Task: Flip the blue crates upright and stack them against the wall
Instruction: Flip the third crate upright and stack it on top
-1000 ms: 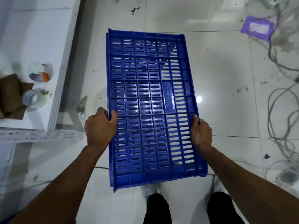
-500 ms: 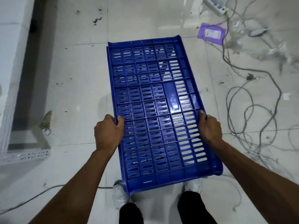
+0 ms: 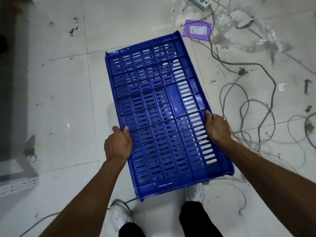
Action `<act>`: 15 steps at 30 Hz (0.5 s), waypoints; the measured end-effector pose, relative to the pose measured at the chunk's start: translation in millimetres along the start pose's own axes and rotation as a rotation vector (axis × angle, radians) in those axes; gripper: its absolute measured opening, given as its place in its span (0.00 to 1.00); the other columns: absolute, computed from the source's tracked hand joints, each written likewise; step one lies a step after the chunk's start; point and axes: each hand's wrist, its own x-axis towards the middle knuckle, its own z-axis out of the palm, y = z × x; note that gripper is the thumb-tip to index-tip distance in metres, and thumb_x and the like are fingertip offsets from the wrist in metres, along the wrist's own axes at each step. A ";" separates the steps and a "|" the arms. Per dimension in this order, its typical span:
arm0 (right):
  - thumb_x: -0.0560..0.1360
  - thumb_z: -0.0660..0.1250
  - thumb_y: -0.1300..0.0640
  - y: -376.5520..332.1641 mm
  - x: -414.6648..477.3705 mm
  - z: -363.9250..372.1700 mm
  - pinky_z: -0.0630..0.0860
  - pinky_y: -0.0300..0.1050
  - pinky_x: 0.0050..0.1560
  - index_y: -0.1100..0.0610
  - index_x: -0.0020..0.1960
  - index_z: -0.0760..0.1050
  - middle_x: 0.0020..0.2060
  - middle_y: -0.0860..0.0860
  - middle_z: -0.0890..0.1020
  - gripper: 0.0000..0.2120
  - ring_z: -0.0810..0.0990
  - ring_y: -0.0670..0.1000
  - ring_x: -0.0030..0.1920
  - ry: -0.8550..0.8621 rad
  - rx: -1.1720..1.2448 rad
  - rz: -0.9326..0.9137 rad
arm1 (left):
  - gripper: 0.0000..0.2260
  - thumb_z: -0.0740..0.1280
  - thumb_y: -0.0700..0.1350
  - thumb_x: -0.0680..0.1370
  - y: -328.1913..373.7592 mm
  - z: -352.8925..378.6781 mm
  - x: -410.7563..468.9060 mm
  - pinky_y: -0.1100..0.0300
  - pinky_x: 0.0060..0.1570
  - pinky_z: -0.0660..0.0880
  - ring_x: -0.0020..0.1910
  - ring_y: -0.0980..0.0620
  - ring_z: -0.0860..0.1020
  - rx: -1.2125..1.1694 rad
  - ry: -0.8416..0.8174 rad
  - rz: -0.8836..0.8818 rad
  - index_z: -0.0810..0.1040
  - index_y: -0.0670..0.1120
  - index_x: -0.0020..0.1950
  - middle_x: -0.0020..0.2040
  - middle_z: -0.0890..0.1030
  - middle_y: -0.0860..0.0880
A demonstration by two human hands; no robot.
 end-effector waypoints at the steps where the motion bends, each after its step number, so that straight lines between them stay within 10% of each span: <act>1: 0.83 0.47 0.41 2.4 1.3 0.5 0.69 0.47 0.44 0.62 0.49 0.77 0.46 0.61 0.82 0.29 0.74 0.57 0.41 -0.002 -0.003 0.000 | 0.19 0.50 0.55 0.85 1.0 4.1 -2.9 0.53 0.39 0.67 0.37 0.44 0.73 -0.010 -0.014 -0.010 0.69 0.40 0.54 0.48 0.81 0.38; 10: 0.83 0.47 0.41 9.0 -3.7 1.5 0.69 0.47 0.44 0.60 0.49 0.75 0.46 0.59 0.81 0.27 0.75 0.56 0.41 -0.038 -0.005 0.036 | 0.21 0.54 0.57 0.83 -10.2 21.5 -19.2 0.50 0.49 0.76 0.53 0.44 0.79 -0.148 -0.046 0.023 0.71 0.43 0.65 0.59 0.78 0.44; 15: 0.82 0.53 0.44 -2.7 -0.7 -7.8 0.73 0.48 0.46 0.59 0.49 0.76 0.44 0.56 0.80 0.22 0.78 0.54 0.40 -0.133 0.141 0.139 | 0.33 0.62 0.50 0.81 -2.7 13.2 -30.1 0.50 0.74 0.63 0.78 0.44 0.55 0.105 0.024 0.294 0.49 0.43 0.81 0.81 0.50 0.42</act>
